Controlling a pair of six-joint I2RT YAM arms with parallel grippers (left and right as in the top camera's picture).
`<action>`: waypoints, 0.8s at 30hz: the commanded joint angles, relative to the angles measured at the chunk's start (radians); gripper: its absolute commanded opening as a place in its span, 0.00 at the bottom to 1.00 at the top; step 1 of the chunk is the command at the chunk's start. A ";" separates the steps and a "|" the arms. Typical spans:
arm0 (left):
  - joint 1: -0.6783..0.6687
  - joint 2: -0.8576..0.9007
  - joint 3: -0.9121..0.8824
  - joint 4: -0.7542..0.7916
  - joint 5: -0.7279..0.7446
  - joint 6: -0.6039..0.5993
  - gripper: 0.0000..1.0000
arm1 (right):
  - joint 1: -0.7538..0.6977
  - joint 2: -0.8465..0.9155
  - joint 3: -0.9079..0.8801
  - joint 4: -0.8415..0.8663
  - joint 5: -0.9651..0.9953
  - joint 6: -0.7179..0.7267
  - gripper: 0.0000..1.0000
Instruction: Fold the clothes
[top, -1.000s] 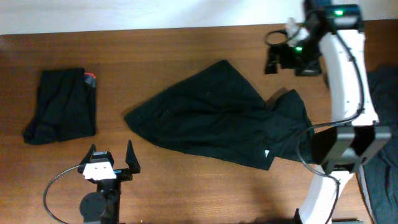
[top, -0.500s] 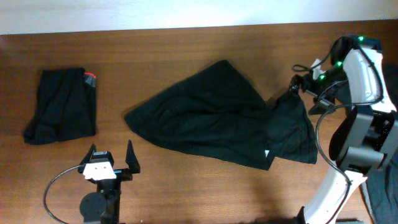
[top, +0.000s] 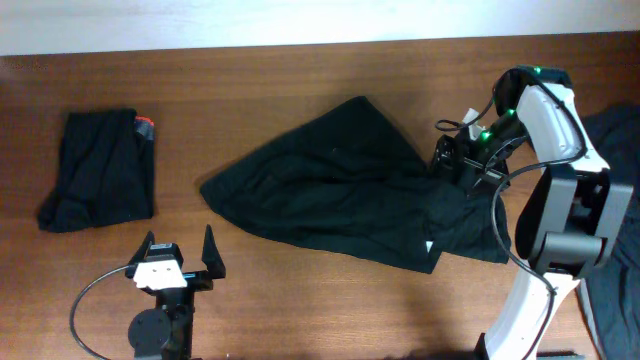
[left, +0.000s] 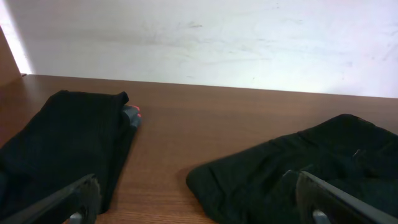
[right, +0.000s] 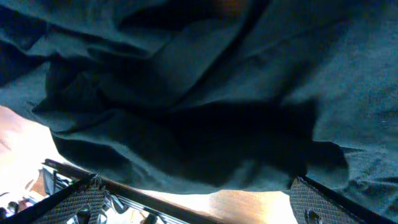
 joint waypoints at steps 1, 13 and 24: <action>-0.004 -0.009 -0.007 0.002 -0.006 -0.002 0.99 | 0.008 -0.064 -0.003 -0.002 -0.013 -0.031 0.99; -0.004 -0.009 -0.007 0.002 -0.006 -0.002 0.99 | 0.131 -0.445 -0.033 -0.019 0.158 0.216 0.99; -0.004 -0.009 -0.007 0.002 -0.006 -0.002 1.00 | 0.242 -0.630 -0.518 0.252 0.176 0.359 0.77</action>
